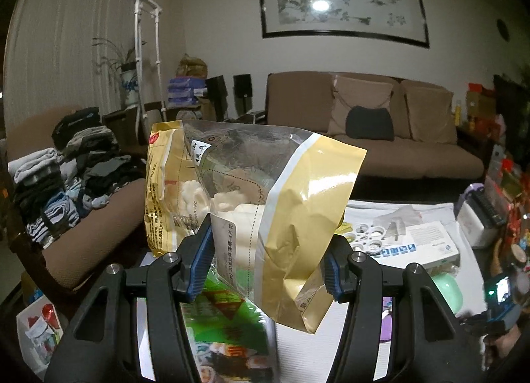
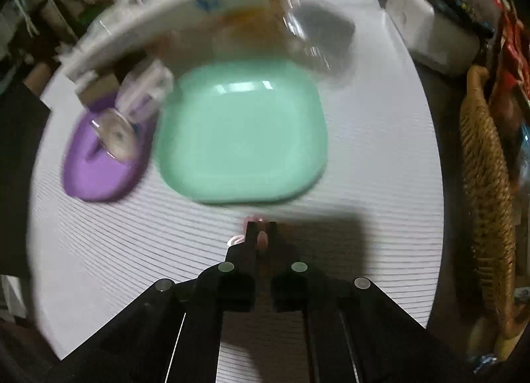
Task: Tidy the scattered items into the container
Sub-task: 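Carry the yellow snack bag over the box with the left tool while the right carries the pink item, then drop the yellow bag into the box with the left tool while the right drops the pink item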
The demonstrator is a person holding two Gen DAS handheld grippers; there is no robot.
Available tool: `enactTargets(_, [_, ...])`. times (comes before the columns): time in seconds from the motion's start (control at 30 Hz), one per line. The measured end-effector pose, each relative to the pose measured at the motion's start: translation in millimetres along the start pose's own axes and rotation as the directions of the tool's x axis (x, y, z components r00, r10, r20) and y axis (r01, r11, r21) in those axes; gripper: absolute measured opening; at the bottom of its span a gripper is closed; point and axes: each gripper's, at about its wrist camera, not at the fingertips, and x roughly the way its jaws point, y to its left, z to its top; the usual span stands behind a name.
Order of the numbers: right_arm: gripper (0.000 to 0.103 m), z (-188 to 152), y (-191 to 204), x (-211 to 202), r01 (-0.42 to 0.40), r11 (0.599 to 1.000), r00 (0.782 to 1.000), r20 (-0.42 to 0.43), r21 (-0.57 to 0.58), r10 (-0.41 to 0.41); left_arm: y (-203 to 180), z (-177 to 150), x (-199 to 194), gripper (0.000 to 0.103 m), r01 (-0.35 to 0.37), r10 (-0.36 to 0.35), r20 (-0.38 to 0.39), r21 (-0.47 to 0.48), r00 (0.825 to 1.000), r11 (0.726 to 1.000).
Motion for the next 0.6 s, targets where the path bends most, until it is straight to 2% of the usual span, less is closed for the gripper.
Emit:
enactTargets(0.03, [0.004, 2, 2, -9, -0.044, 0.999, 0.999, 0.024, 0.004, 0.044, 6, 0, -1, 0.053, -0.008, 0.008, 0.003, -0.01, 1.0, 1.0])
enactTargets(0.07, [0.004, 4, 3, -19, -0.14, 0.99, 0.989, 0.043, 0.032, 0.139, 12, 0, -2, 0.053, -0.015, 0.015, 0.01, -0.022, 1.0, 1.0])
enactTargets(0.1, [0.004, 7, 4, -31, -0.343, 0.935, 0.939, 0.071, 0.087, 0.337, 21, 0, -4, 0.053, -0.024, 0.025, 0.019, -0.038, 1.0, 0.999])
enactTargets(0.17, [0.004, 14, 20, -52, -0.56, 0.822, 0.827, 0.132, 0.101, 0.547, 39, 1, -6, 0.053, -0.047, 0.048, 0.02, -0.058, 0.999, 0.997])
enactTargets(0.2, [0.004, 18, 38, -65, -0.585, 0.809, 0.807, 0.142, 0.057, 0.573, 48, 1, -7, 0.053, -0.06, 0.062, 0.02, -0.071, 0.998, 0.996])
enactTargets(0.27, [0.004, 25, 86, -91, -0.588, 0.807, 0.796, 0.139, -0.057, 0.59, 65, 0, -5, 0.053, -0.094, 0.095, 0.003, -0.092, 0.996, 0.991])
enactTargets(0.3, [0.004, 30, 118, -103, -0.613, 0.782, 0.772, 0.121, -0.112, 0.623, 71, -1, -4, 0.053, -0.108, 0.107, -0.009, -0.098, 0.994, 0.989])
enactTargets(0.37, [0.004, 33, 171, -118, -0.638, 0.748, 0.747, 0.091, -0.183, 0.659, 85, -3, -1, 0.053, -0.123, 0.122, -0.016, -0.112, 0.992, 0.986])
enactTargets(0.43, [0.004, 37, 220, -127, -0.639, 0.725, 0.74, 0.055, -0.257, 0.671, 97, -5, 3, 0.053, -0.135, 0.133, -0.024, -0.13, 0.991, 0.982])
enactTargets(0.47, [0.004, 38, 247, -133, -0.618, 0.725, 0.751, 0.046, -0.305, 0.659, 102, -6, 4, 0.053, -0.142, 0.139, -0.032, -0.133, 0.99, 0.981])
enactTargets(0.5, [0.004, 40, 268, -137, -0.585, 0.733, 0.771, 0.045, -0.347, 0.636, 108, -7, 6, 0.053, -0.148, 0.144, -0.04, -0.137, 0.989, 0.979])
enactTargets(0.6, [0.004, 36, 319, -143, -0.506, 0.759, 0.819, 0.049, -0.41, 0.572, 121, -12, 13, 0.053, -0.155, 0.144, -0.091, -0.132, 0.985, 0.979])
